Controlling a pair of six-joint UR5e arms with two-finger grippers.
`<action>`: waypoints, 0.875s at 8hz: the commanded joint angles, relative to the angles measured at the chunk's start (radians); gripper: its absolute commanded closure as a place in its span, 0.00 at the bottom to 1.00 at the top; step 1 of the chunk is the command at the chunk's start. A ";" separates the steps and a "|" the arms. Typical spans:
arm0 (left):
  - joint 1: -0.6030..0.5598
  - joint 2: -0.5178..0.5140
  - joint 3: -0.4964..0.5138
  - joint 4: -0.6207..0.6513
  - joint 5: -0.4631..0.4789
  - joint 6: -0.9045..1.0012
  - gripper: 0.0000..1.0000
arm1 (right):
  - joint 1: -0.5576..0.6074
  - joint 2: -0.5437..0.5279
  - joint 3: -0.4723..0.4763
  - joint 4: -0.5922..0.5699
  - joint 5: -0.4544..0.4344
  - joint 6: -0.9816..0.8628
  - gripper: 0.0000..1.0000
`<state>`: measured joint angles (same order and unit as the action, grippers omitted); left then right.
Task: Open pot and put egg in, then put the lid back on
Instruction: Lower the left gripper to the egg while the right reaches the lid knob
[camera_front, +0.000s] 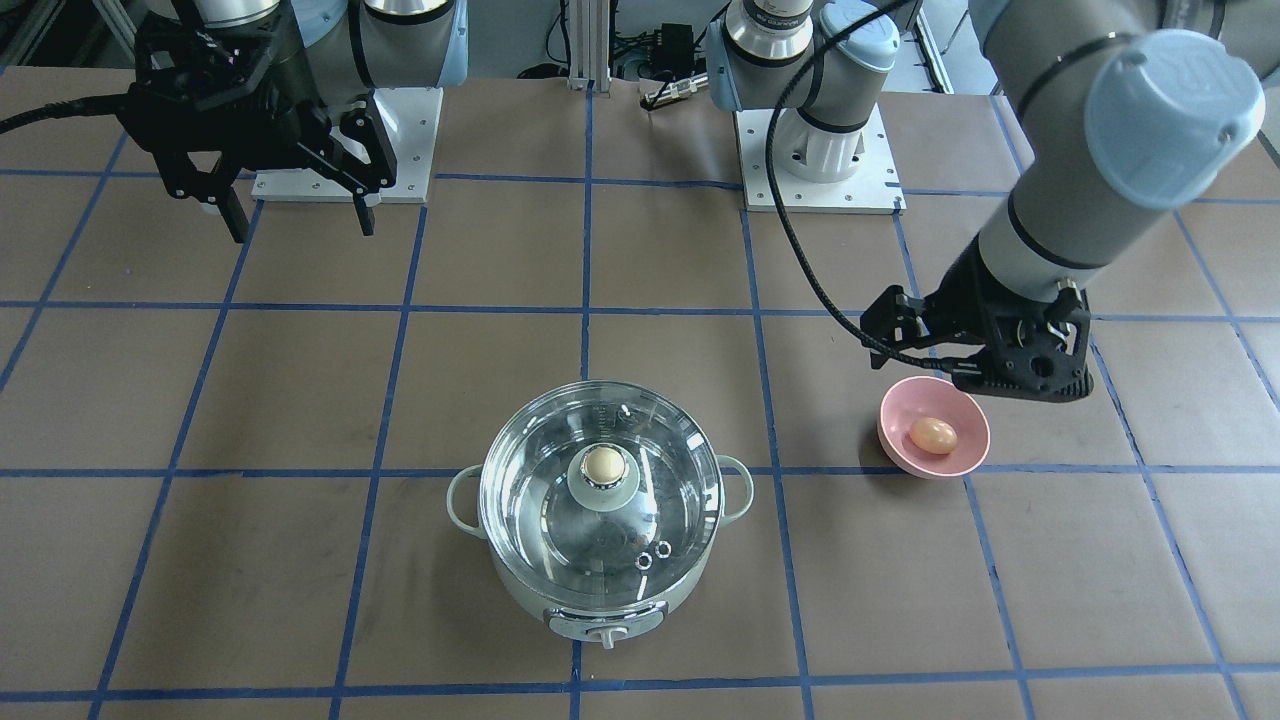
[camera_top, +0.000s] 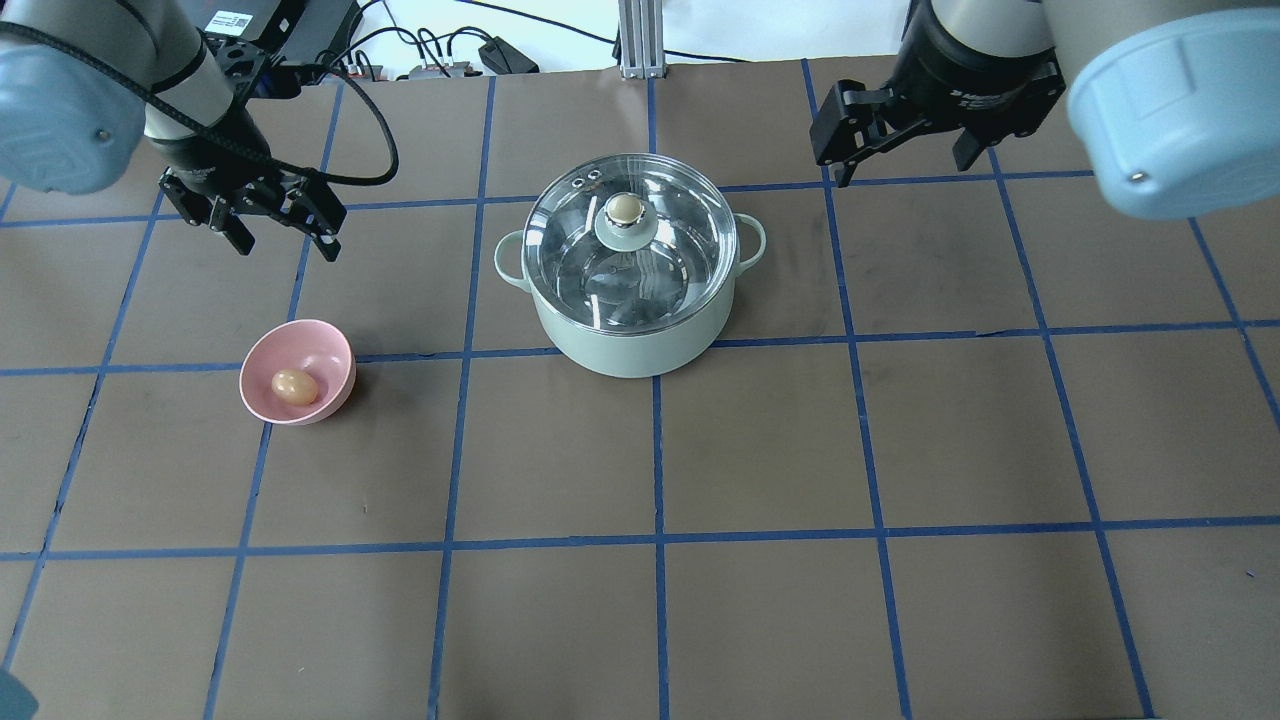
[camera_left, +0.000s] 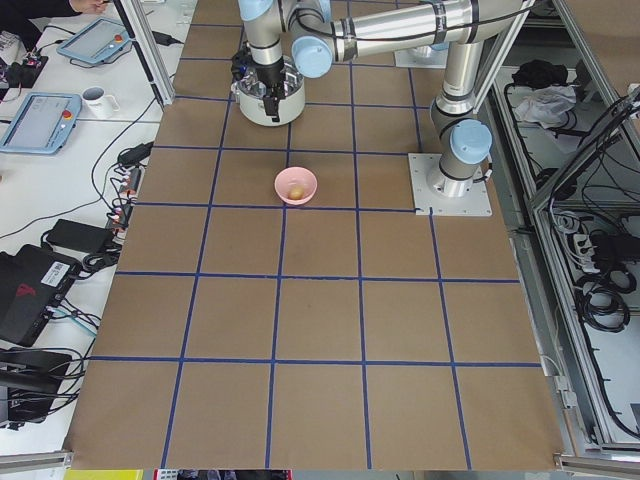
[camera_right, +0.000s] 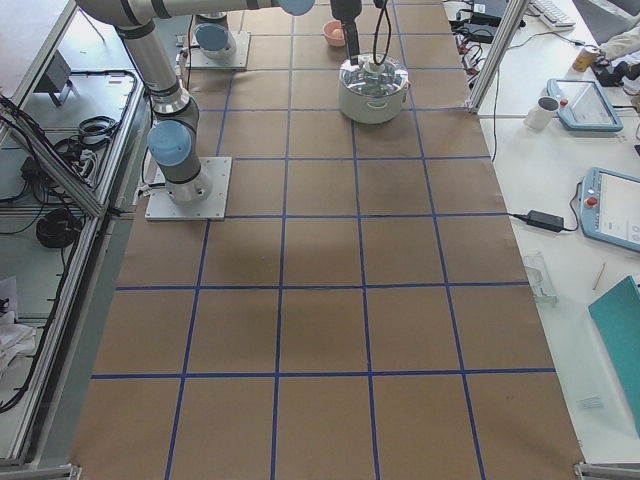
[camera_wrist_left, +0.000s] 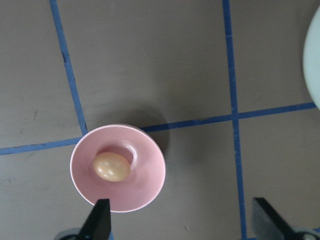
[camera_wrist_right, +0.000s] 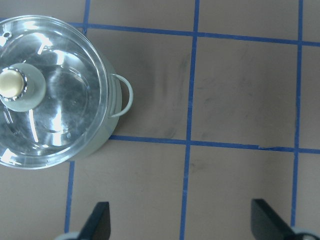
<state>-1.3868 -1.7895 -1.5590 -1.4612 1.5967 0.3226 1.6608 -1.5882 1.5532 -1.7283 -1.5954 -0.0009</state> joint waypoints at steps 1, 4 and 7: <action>0.092 -0.101 -0.081 0.145 0.025 0.159 0.00 | 0.110 0.107 -0.030 -0.088 -0.001 0.204 0.00; 0.143 -0.160 -0.177 0.182 0.025 0.104 0.00 | 0.187 0.279 -0.131 -0.195 0.012 0.400 0.00; 0.143 -0.156 -0.229 0.180 0.025 0.075 0.04 | 0.257 0.433 -0.133 -0.382 0.015 0.557 0.00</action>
<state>-1.2450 -1.9446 -1.7575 -1.2820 1.6212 0.4082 1.8821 -1.2481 1.4244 -2.0070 -1.5815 0.4573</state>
